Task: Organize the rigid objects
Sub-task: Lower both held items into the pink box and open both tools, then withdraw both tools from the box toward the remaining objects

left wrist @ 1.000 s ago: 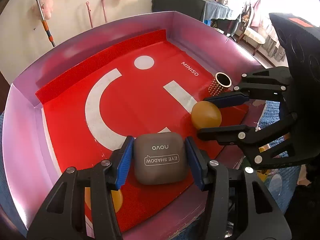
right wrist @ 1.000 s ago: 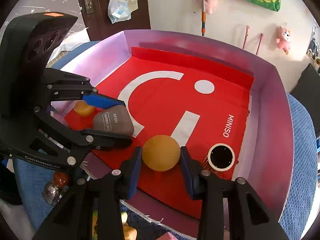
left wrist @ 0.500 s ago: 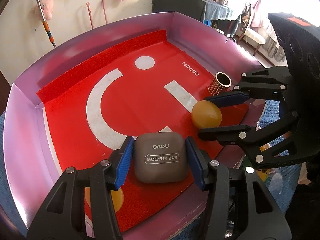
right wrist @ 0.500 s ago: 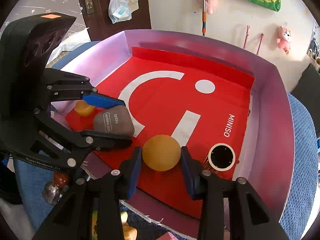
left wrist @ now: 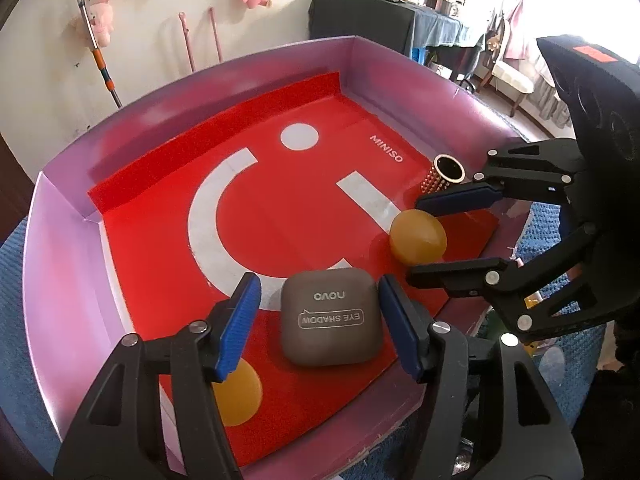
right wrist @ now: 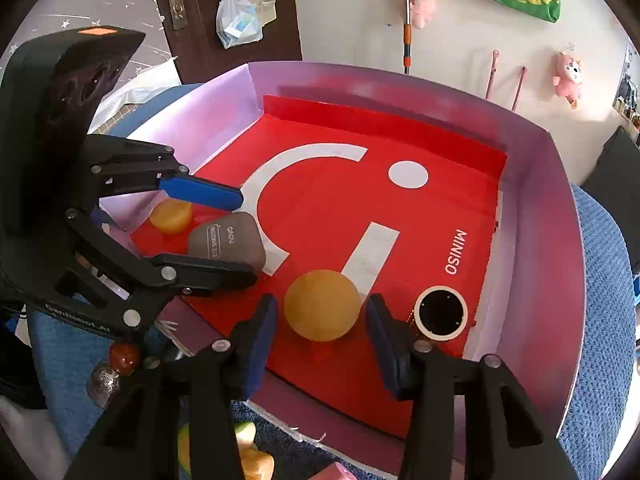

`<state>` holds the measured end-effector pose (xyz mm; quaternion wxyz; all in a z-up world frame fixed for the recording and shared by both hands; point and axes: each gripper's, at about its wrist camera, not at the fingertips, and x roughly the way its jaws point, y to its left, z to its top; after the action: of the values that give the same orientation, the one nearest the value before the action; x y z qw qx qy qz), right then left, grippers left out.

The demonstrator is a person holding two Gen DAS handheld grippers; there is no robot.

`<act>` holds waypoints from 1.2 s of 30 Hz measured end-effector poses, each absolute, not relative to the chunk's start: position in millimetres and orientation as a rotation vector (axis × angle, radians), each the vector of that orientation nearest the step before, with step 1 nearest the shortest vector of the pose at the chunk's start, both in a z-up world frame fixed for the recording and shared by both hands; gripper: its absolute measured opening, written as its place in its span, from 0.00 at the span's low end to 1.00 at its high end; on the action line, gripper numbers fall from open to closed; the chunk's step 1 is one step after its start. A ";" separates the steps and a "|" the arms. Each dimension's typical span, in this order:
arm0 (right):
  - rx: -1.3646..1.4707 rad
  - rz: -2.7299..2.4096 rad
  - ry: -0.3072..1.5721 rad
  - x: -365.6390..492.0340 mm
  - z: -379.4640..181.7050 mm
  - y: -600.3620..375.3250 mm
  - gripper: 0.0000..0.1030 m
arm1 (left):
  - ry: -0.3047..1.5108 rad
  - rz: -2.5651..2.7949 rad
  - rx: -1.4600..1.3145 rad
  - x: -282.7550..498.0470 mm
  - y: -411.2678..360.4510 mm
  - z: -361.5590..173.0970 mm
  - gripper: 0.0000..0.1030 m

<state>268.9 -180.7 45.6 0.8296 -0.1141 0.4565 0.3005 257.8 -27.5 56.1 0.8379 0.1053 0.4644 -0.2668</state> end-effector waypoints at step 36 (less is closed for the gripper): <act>-0.125 0.484 0.635 123.3 162.6 -217.1 1.00 | 0.553 -0.335 0.040 97.8 13.8 143.5 0.90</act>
<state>123.3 -217.1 162.6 0.9196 -0.0607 0.3087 0.2352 97.8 13.8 143.5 0.9481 0.0195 0.2715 -0.1647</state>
